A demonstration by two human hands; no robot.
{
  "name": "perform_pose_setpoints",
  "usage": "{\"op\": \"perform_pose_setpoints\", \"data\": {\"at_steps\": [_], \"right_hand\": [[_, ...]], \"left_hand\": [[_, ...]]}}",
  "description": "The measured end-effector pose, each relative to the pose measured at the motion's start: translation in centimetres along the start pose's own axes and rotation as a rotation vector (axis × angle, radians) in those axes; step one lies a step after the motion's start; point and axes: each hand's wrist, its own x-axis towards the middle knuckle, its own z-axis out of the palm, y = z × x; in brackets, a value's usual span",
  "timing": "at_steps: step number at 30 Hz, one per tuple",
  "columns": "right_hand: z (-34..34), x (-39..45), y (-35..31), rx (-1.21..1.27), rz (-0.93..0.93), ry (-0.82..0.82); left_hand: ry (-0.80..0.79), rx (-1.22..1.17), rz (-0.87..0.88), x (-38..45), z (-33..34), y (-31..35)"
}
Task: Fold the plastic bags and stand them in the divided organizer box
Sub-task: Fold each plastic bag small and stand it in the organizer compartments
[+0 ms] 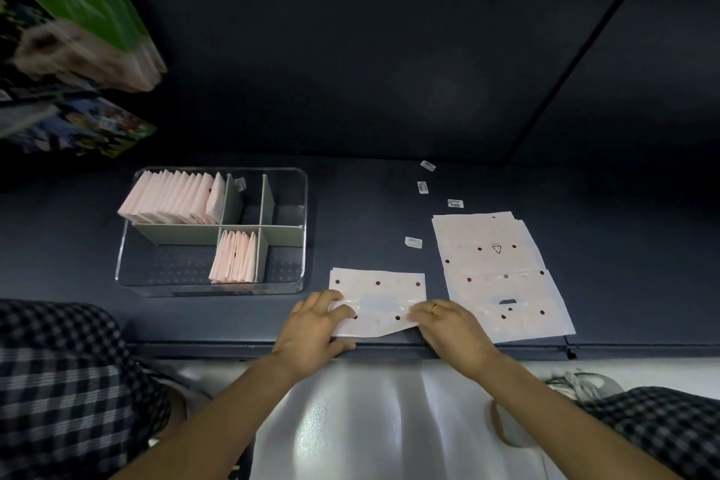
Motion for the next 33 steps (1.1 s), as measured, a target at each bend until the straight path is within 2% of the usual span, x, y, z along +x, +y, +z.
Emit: {"op": "perform_pose_setpoints", "data": {"at_steps": [3,6,8,10,11,13,15,17,20,24,26,28,29,31,33], "right_hand": [[-0.1,1.0,0.6,0.392,0.311,-0.058],[-0.1,2.0,1.1,0.71,0.552,-0.016],[0.2,3.0,1.4,0.778,0.673,0.031],[0.7,3.9,1.7,0.733,0.756,0.043],[0.9,4.4,1.7,0.702,0.784,0.035],[1.2,5.3,1.9,0.661,0.843,0.008],[1.5,5.7,1.9,0.655,0.889,-0.002],[1.5,5.9,2.0,0.656,0.919,0.0],[1.4,6.0,2.1,0.642,0.928,-0.015],[1.0,5.9,1.9,0.651,0.935,-0.053],[0.8,5.5,1.2,0.515,0.883,-0.053],[1.0,5.0,0.0,0.249,0.746,0.045],[1.2,4.7,-0.7,0.203,0.649,0.097],[1.7,4.4,-2.2,0.328,0.48,0.051],[2.8,4.0,-2.9,0.401,0.321,-0.095]], "left_hand": [[0.041,-0.125,-0.026,0.7,-0.1,0.0],[0.151,-0.393,-0.255,1.4,-0.5,0.6],[0.189,-0.59,-0.402,1.8,-0.6,1.2],[0.236,-0.719,-0.464,2.2,-0.6,1.9],[0.274,-0.72,-0.467,2.3,-0.4,2.2],[0.398,-0.566,-0.425,2.3,-0.1,2.8],[0.482,-0.368,-0.295,2.5,0.1,3.4],[0.317,-0.206,-0.129,2.7,0.5,4.1],[0.007,0.057,-0.002,2.7,2.1,4.4],[-0.124,0.18,-0.022,2.6,2.9,4.2],[-0.149,0.21,-0.013,2.7,2.8,4.0],[-0.158,0.225,-0.012,2.8,2.7,3.8],[-0.159,0.224,-0.018,2.9,2.7,3.7],[-0.164,0.218,-0.03,2.9,2.7,3.6],[-0.169,0.223,-0.034,3.1,2.4,3.3]]}}
